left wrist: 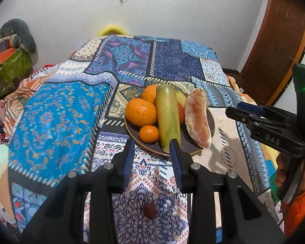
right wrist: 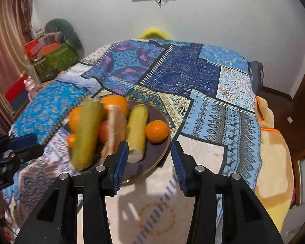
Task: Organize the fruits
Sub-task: 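Place both small oranges on the plate with both tools and release, then grasp a red date with the left tool while the right tool grasps another red date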
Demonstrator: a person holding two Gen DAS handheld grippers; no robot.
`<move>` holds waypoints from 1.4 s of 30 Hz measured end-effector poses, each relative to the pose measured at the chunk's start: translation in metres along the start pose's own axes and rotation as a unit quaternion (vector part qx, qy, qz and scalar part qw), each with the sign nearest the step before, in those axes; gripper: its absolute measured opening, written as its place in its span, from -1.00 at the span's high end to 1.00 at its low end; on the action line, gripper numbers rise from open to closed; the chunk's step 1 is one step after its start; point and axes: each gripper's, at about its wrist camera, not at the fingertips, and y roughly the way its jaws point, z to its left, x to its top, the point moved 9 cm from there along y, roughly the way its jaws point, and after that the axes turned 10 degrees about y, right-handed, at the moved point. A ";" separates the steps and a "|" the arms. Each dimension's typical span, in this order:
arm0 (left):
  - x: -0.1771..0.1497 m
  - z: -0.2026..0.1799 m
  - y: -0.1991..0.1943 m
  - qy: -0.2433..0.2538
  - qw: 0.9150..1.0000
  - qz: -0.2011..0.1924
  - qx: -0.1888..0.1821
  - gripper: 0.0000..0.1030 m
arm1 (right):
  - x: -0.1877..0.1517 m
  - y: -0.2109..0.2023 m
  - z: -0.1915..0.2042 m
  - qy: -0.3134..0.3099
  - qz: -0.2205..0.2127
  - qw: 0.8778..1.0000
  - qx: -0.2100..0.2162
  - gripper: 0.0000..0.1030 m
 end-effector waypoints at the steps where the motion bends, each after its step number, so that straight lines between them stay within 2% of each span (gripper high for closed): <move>1: 0.000 0.000 -0.008 -0.001 1.000 -0.005 0.001 0.32 | -0.002 -0.009 0.004 -0.003 -0.004 1.000 0.004 0.22; 5: -0.003 0.004 -0.034 -0.005 1.000 -0.020 0.009 0.32 | -0.008 -0.034 0.014 -0.017 -0.017 1.000 0.003 0.21; 9: -0.009 0.006 -0.059 -0.008 0.999 -0.030 0.016 0.32 | -0.015 -0.056 0.024 -0.029 -0.030 0.999 0.001 0.08; 13: -0.016 0.008 -0.078 -0.005 0.999 -0.037 0.022 0.32 | -0.023 -0.069 0.034 -0.032 -0.035 0.999 0.006 0.06; 20: -0.033 0.008 -0.092 -0.003 0.999 -0.035 0.024 0.28 | -0.042 -0.078 0.047 -0.033 -0.029 0.999 0.008 0.06; 26: -0.054 0.004 -0.081 0.010 1.000 -0.014 0.024 0.23 | -0.064 -0.070 0.050 -0.030 -0.008 1.000 -0.005 0.05; 32: -0.074 0.003 -0.057 0.018 1.000 0.017 0.018 0.23 | -0.089 -0.044 0.048 -0.020 0.030 0.999 -0.016 0.04; 42: -0.098 0.001 -0.010 0.009 0.998 0.067 -0.015 0.23 | -0.110 -0.003 0.043 -0.015 0.082 0.996 -0.015 0.04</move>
